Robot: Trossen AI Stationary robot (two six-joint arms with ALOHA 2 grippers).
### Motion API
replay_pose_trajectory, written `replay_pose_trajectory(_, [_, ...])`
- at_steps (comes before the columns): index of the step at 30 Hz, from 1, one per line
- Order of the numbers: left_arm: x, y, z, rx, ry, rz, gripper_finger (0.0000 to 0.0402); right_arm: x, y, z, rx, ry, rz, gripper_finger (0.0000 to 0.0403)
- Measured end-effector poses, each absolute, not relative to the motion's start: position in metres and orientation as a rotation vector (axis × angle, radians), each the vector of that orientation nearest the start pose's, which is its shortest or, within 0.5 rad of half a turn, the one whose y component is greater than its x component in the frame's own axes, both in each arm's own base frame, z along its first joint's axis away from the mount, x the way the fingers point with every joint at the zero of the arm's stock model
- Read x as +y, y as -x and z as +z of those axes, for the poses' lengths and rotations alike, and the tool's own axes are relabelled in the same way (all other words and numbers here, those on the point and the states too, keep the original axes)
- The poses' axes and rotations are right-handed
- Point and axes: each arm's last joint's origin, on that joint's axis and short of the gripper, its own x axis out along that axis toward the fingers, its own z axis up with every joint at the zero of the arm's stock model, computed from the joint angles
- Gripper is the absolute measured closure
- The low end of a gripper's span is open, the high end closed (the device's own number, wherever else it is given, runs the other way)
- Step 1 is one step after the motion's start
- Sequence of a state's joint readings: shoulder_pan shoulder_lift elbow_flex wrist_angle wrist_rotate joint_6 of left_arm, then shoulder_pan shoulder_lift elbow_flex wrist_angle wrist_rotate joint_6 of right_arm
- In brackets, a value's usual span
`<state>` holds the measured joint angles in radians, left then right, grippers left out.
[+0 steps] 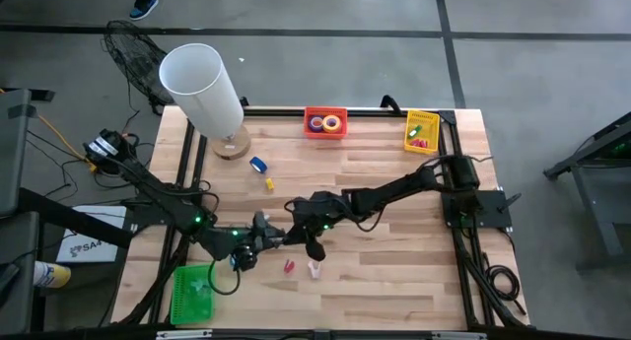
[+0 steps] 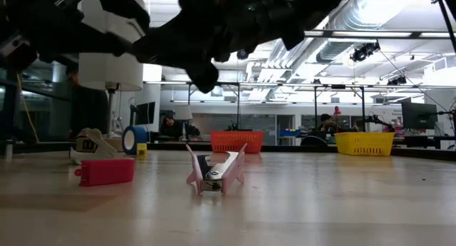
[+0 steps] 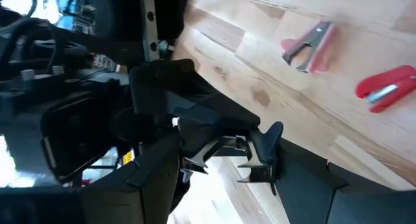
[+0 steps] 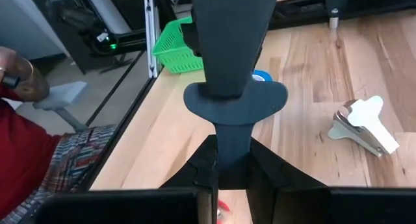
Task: Pick and place Stapler, Stapler remover, tape
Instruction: Put the dark gray staple remover into the green bin
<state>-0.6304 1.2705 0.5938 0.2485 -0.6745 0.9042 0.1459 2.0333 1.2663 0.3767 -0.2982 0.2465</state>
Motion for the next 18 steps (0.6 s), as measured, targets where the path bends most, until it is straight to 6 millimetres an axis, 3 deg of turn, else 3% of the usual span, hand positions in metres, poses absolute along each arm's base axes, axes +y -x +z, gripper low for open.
replay_pose_trajectory(18, [-0.1343, -0.2139, 0.2093, 0.355, -1.146, -0.161, 0.0186, 0.0738, -0.4443, 0.176, 0.481, -0.261, 0.385, 0.0367])
